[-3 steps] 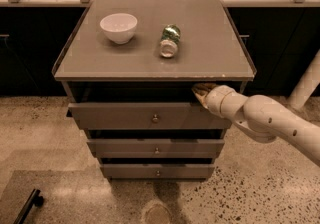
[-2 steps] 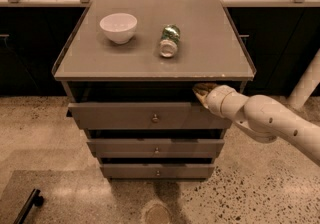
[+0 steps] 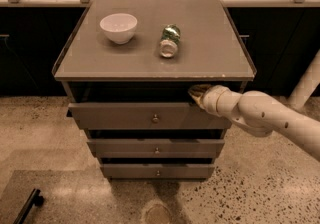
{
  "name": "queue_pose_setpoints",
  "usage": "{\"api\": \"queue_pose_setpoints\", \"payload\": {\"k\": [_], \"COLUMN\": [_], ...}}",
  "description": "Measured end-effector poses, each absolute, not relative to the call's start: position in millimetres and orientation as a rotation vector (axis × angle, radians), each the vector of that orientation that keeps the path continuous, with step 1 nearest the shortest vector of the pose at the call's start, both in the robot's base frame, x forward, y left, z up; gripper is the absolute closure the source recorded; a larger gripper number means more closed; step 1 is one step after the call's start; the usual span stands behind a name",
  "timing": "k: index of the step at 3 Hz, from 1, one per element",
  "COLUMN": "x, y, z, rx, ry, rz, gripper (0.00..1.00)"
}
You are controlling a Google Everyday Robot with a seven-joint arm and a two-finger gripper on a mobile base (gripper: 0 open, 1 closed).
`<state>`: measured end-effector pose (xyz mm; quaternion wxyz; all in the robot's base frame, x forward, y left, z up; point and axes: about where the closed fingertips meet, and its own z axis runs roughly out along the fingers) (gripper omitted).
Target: Open top drawer
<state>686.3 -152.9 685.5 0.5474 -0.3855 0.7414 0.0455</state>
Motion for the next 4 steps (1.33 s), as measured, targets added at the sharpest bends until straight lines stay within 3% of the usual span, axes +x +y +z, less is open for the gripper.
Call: {"api": "queue_pose_setpoints", "payload": {"k": [4], "x": [683.7], "y": [-147.6], "z": [684.0], "rx": [-1.037], "ry": [1.758], "rz": [0.123], "gripper": [1.00]}}
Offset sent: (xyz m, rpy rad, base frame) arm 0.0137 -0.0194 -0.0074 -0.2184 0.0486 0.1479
